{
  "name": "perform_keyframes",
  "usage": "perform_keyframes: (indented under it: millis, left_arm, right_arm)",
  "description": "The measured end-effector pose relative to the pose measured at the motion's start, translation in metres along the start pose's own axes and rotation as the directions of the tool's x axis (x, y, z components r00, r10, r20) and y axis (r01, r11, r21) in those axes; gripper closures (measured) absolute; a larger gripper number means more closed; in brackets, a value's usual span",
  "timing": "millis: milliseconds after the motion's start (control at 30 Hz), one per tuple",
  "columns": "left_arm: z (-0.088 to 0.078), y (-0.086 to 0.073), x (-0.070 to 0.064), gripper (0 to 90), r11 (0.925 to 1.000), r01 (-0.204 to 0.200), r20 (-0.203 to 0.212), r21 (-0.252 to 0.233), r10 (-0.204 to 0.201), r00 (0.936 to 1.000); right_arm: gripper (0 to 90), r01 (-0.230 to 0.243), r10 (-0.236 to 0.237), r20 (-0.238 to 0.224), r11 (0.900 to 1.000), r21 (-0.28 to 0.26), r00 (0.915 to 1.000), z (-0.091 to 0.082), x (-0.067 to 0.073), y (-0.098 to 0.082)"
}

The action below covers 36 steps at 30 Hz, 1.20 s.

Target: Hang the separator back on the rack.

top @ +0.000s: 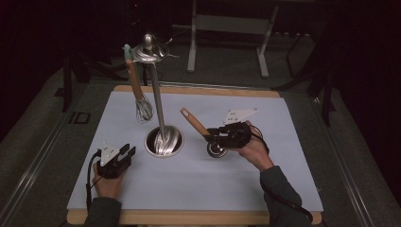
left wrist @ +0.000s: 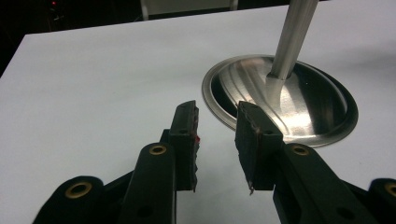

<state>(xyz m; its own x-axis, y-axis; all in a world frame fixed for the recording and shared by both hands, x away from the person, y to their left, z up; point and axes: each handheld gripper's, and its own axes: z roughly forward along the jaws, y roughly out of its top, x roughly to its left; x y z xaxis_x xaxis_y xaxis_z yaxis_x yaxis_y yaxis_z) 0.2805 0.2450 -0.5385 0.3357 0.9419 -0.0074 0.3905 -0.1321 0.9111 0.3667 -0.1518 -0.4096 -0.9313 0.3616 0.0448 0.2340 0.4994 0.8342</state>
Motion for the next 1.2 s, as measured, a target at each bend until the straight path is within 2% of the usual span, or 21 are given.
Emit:
perform_keyframes:
  millis: [567, 1200]
  left_arm:
    - [0.0, 0.0, 0.0, 69.5, 1.0, 0.003, 0.001, -0.004, -0.003, 1.0]
    - [0.0, 0.0, 0.0, 69.2, 1.0, 0.003, 0.0, -0.004, -0.003, 1.0]
  right_arm:
    - [70.9, 0.055, -0.055, -0.002, 0.998, -0.03, 0.9985, -0.006, 0.005, 0.024]
    - [71.0, 0.118, -0.118, -0.003, 0.99, -0.074, 0.993, -0.02, 0.008, 0.042]
